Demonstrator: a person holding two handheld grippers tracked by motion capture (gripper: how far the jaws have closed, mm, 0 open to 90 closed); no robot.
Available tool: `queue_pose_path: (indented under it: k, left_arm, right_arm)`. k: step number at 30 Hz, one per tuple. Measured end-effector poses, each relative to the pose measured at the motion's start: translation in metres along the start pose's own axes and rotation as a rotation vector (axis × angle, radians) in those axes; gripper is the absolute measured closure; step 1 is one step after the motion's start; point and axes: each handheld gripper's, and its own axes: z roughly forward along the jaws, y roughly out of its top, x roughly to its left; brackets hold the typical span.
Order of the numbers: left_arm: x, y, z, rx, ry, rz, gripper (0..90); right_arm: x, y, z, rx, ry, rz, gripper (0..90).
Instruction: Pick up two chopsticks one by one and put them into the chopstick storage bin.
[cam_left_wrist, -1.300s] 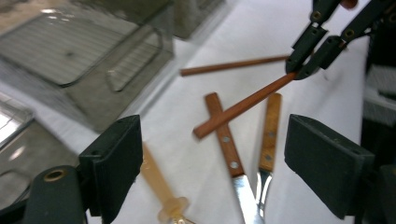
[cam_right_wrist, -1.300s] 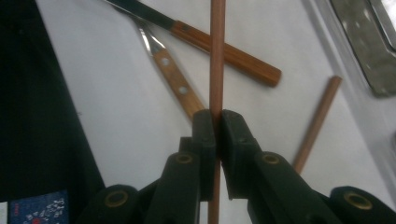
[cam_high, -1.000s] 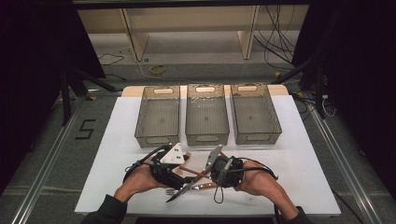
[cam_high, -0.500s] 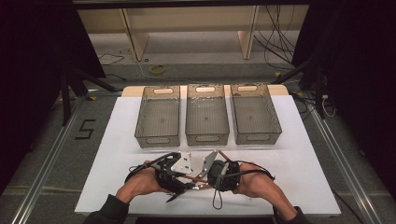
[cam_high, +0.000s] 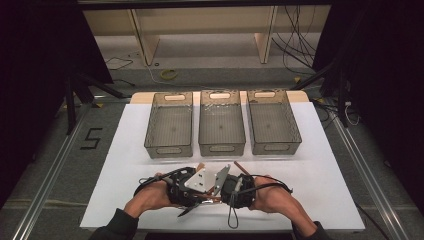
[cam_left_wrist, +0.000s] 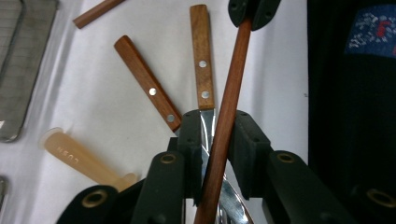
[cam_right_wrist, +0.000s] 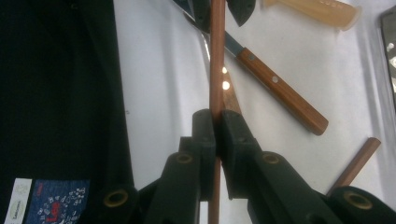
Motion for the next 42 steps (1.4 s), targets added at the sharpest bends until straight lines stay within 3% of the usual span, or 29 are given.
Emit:
queue_pose_path:
  k: [8,13,16,19,21,23,24,26,27,28,32,37,42]
  left_arm:
    - [-0.005,-0.001,0.0,-0.001,-0.061,0.059,81.9]
    - [-0.004,-0.004,0.0,-0.01,-0.049,0.043,82.7]
    - [0.002,-0.008,-0.003,-0.007,-0.024,0.009,82.7]
    - [0.006,-0.011,-0.005,-0.015,-0.003,-0.021,82.7]
    - [0.011,-0.014,-0.01,-0.022,0.032,-0.063,82.8]
    - [0.013,-0.016,-0.012,-0.026,0.043,-0.082,82.8]
    - [0.016,-0.017,-0.014,-0.034,0.058,-0.105,82.8]
    - [0.022,-0.02,-0.02,-0.056,0.098,-0.162,82.8]
    - [0.022,-0.02,-0.02,-0.056,0.098,-0.162,82.8]
    - [0.027,-0.023,-0.026,-0.075,0.127,-0.208,82.8]
    - [0.035,-0.028,-0.035,-0.113,0.174,-0.3,82.8]
    - [0.045,-0.034,-0.043,-0.132,0.219,-0.364,82.8]
    - [0.057,-0.042,-0.052,-0.157,0.265,-0.43,82.8]
  right_arm:
    - [0.002,-0.001,0.001,-0.002,0.014,-0.055,84.2]
    - [-0.002,-0.003,-0.001,-0.026,0.016,-0.021,78.8]
    - [-0.008,-0.007,-0.009,-0.064,-0.003,0.047,63.5]
    - [-0.015,-0.014,-0.02,-0.122,-0.026,0.125,54.7]
    - [-0.02,-0.02,-0.026,-0.155,-0.043,0.176,51.3]
    - [-0.022,-0.022,-0.029,-0.165,-0.054,0.192,48.9]
    - [-0.024,-0.029,-0.035,-0.207,-0.074,0.241,44.8]
    - [-0.025,-0.034,-0.039,-0.232,-0.091,0.266,42.7]
    - [-0.026,-0.037,-0.042,-0.244,-0.092,0.28,42.1]
    - [-0.026,-0.042,-0.044,-0.254,-0.094,0.296,41.0]
    - [-0.027,-0.056,-0.044,-0.252,-0.113,0.359,38.3]
    - [-0.031,-0.076,-0.035,-0.232,-0.104,0.431,37.5]
    - [-0.031,-0.09,-0.029,-0.212,-0.107,0.465,37.4]
